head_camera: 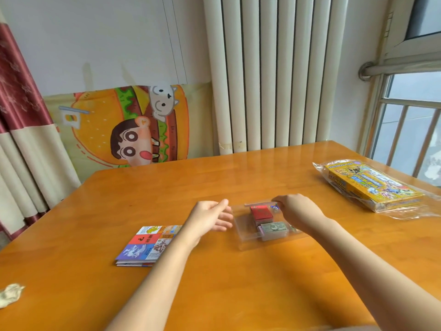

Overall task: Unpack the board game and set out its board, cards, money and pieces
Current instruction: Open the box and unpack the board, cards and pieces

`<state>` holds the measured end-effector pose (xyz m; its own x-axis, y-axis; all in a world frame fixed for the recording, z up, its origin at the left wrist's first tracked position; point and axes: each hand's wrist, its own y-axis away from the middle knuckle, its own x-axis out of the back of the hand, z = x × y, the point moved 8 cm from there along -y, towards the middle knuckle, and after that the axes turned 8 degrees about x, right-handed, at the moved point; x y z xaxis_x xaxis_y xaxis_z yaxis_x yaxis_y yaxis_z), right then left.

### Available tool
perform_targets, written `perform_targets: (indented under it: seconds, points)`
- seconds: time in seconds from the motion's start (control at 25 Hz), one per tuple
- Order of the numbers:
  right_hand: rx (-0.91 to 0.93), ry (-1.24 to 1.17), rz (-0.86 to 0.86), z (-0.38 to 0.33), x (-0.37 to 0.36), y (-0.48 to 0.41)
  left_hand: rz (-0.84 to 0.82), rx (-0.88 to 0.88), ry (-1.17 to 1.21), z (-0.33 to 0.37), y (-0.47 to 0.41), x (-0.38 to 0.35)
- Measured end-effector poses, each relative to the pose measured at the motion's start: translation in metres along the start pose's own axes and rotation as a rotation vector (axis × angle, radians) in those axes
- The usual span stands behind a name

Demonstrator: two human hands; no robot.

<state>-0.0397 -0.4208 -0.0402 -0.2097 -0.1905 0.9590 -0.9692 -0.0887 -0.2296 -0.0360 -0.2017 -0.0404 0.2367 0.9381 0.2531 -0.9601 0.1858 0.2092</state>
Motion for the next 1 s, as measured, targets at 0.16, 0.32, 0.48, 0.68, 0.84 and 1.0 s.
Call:
perform_targets:
  seconds: [0.16, 0.32, 0.48, 0.68, 0.84, 1.0]
  points:
    - [0.267, -0.14, 0.317, -0.037, 0.047, 0.006, -0.184, 0.151, 0.349, 0.015, -0.001, -0.034]
    - [0.419, -0.16, 0.243, -0.05, 0.05, 0.0, -0.013, 0.006, 0.374, 0.031, -0.012, -0.013]
    - [0.162, -0.152, 0.043, -0.016, 0.026, -0.02, 0.27, 0.082, 0.176, 0.004, -0.045, 0.047]
    - [-0.08, -0.2, 0.012, -0.017, -0.001, -0.031, 0.431, 0.269, -0.12, -0.035, -0.082, 0.091]
    - [-0.228, -0.062, -0.113, -0.029, -0.008, -0.036, 0.527, 0.24, -0.538, -0.022, -0.079, 0.088]
    - [-0.233, -0.011, -0.258, -0.04, -0.01, -0.044, 0.468, -0.162, -0.543, 0.004, -0.068, 0.046]
